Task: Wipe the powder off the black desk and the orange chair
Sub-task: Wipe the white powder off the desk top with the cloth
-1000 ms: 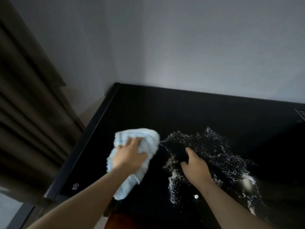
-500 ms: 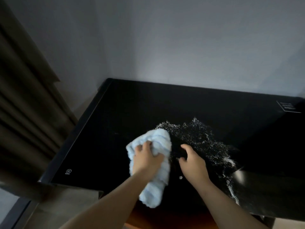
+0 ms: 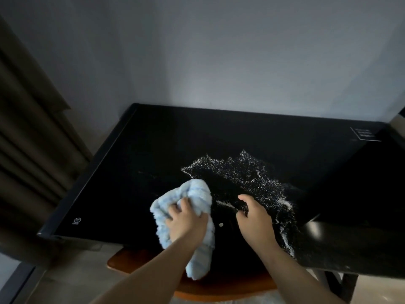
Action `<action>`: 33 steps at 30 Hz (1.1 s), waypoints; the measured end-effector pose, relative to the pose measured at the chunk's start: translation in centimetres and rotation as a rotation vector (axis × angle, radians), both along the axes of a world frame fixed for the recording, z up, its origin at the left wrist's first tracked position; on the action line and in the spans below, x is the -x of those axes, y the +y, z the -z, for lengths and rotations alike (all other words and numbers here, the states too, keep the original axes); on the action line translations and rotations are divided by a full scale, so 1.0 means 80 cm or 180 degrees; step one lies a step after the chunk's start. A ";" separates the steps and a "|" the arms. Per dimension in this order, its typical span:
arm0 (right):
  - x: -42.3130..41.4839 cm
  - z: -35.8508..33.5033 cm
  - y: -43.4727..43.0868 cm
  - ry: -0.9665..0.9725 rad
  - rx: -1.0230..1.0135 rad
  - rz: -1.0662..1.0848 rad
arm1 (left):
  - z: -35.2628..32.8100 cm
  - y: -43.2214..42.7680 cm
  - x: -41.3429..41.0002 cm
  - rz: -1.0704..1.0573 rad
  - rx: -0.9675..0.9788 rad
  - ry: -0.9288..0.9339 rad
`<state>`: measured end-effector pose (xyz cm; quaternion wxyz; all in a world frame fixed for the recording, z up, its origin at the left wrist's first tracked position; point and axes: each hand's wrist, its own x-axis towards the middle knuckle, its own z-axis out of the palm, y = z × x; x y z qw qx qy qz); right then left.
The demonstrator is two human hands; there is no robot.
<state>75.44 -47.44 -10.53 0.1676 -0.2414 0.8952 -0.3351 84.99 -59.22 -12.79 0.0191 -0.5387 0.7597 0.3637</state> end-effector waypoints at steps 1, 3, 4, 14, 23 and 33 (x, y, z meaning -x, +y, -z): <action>-0.002 -0.002 0.000 0.0075 -0.0003 0.0040 | -0.003 0.005 0.009 0.0024 -0.0133 0.0083; -0.006 -0.005 -0.003 0.0340 0.0104 0.0047 | -0.014 0.011 0.024 0.0243 -0.0391 0.0286; -0.010 -0.006 -0.006 0.0498 0.0173 0.0005 | -0.020 0.009 0.027 0.0386 -0.0570 0.0395; -0.048 0.033 -0.059 0.0297 -0.1233 -0.0874 | -0.023 -0.067 -0.039 -0.0128 -0.0133 0.0937; -0.034 0.025 -0.050 0.1399 -0.0972 -0.0233 | 0.011 -0.128 -0.076 0.0875 0.0750 0.0165; -0.086 0.048 -0.128 0.1319 -0.1183 -0.0871 | 0.029 -0.198 -0.109 0.1398 0.0896 -0.0550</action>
